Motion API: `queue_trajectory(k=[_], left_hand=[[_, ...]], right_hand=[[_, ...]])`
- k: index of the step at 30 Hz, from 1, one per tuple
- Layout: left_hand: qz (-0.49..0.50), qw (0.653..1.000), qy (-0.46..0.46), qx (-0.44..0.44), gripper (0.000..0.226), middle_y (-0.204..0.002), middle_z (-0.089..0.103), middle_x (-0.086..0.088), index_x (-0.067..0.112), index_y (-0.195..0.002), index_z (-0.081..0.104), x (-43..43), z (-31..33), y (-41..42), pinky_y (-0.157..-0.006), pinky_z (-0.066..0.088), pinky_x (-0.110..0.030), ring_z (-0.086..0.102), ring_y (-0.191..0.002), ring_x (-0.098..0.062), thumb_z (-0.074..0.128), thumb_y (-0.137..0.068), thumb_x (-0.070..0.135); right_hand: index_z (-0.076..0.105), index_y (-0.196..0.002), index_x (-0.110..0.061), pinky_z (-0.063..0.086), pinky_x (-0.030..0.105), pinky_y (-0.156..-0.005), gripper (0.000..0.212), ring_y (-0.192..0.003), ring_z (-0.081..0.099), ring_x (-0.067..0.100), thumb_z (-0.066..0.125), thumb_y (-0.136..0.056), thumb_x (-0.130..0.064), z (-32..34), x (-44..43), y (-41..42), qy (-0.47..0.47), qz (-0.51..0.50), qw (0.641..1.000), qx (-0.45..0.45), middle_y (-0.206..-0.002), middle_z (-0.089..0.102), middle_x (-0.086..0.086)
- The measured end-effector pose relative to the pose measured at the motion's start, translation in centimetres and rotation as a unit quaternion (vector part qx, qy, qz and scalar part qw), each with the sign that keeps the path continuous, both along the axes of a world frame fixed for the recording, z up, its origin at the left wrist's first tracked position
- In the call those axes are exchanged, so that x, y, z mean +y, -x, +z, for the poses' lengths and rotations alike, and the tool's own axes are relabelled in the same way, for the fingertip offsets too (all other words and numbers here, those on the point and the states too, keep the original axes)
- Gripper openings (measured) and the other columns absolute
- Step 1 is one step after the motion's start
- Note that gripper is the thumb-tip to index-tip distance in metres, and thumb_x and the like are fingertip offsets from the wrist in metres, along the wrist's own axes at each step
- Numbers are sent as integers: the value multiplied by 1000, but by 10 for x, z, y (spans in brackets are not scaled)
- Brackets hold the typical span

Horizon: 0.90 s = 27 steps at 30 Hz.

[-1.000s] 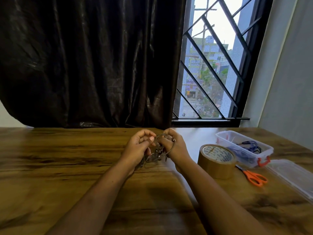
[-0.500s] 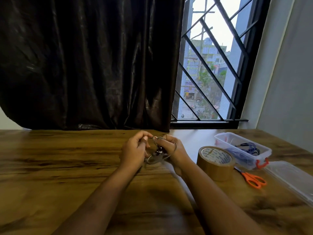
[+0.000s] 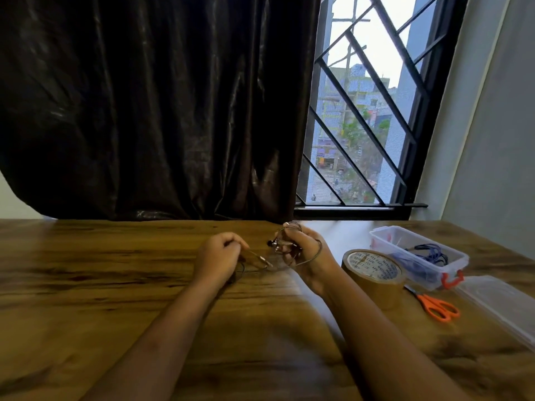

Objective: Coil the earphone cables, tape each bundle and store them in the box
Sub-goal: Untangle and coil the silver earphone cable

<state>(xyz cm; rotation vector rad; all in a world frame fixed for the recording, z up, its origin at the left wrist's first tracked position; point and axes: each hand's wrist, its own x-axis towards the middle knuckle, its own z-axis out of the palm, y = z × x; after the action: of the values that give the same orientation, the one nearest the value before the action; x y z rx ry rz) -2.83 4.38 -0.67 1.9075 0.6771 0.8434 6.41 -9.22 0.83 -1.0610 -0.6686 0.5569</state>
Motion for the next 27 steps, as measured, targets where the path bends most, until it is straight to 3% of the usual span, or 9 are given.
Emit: queue_trajectory(k=[2, 5, 8, 10, 13, 16, 20, 24, 27], left_hand=[[-33, 999, -40, 10, 29, -80, 69, 3, 30, -69, 67, -6, 1, 0, -81, 54, -47, 65, -83, -23, 48, -88, 19], [-86, 993, -51, -56, 15, -88, 68, 7, 35, -85, 66, -19, 7, 1, -80, 56, -46, 65, -85, -16, 57, -89, 23], [-163, 983, -29, -77, 16, -90, 68, 4, 28, -99, 65, -32, 9, 0, -77, 57, -47, 67, -84, -23, 67, -85, 23], [-178, 981, -34, -71, 16, -83, 68, -1, 22, -98, 65, -36, 5, -1, -75, 56, -50, 67, -81, -27, 68, -84, 18], [-150, 984, -18, -91, 6, -84, 70, -5, 18, -92, 65, -34, 4, -1, -77, 57, -45, 69, -81, -21, 62, -88, 14], [-92, 989, 5, -120, 9, -82, 70, -3, 15, -87, 66, -30, 7, 0, -73, 56, -34, 68, -81, -18, 58, -91, 15], [-28, 986, 74, -143, 13, -83, 68, -4, 17, -85, 65, -27, 9, -1, -75, 53, -40, 65, -84, -25, 55, -93, 16], [-32, 971, 182, -154, 17, -86, 62, -5, 18, -82, 63, -18, 11, 1, -59, 40, -28, 53, -74, -20, 51, -95, 16], [-31, 958, 232, -164, 21, -80, 56, 0, 18, -77, 57, -18, 15, 3, -61, 40, -27, 51, -73, -15, 47, -96, 18]], right_hand=[[62, -86, -3, 51, 21, -52, 15, -66, 60, 20, 50, -94, -6, 0, 1, 1, -3, 7, 1000, -2, -78, 62, 14], [62, -94, 5, 54, 28, -53, 14, -67, 64, 21, 53, -92, -6, 1, 3, 2, 11, -1, 1000, -8, -79, 62, 18], [60, -102, 13, 52, 31, -61, 27, -79, 60, 29, 63, -87, -10, 0, 8, 2, 35, -36, 998, -37, -88, 61, 24], [60, -102, 12, 49, 28, -61, 34, -78, 58, 26, 67, -84, -15, -1, 9, 3, 68, -60, 993, -77, -87, 60, 22], [62, -98, 10, 47, 18, -54, 28, -67, 57, 13, 64, -88, -16, 0, 7, 2, 100, -74, 985, -120, -78, 59, 13], [63, -91, 4, 42, 14, -48, 23, -61, 54, 13, 68, -86, -18, 0, 5, -2, 123, -91, 975, -161, -75, 58, 16], [61, -88, -3, 40, 10, -44, 12, -47, 53, -3, 70, -83, -9, 0, -1, -4, 145, -63, 971, -181, -65, 58, -2], [67, -89, -11, 44, 14, -53, 4, -61, 60, -2, 64, -88, -11, -6, -1, -11, 155, -54, 975, -150, -76, 64, -6], [69, -89, -14, 46, 15, -66, 9, -78, 62, -1, 63, -88, -7, -10, -2, -18, 137, -106, 965, -198, -88, 66, -5]])
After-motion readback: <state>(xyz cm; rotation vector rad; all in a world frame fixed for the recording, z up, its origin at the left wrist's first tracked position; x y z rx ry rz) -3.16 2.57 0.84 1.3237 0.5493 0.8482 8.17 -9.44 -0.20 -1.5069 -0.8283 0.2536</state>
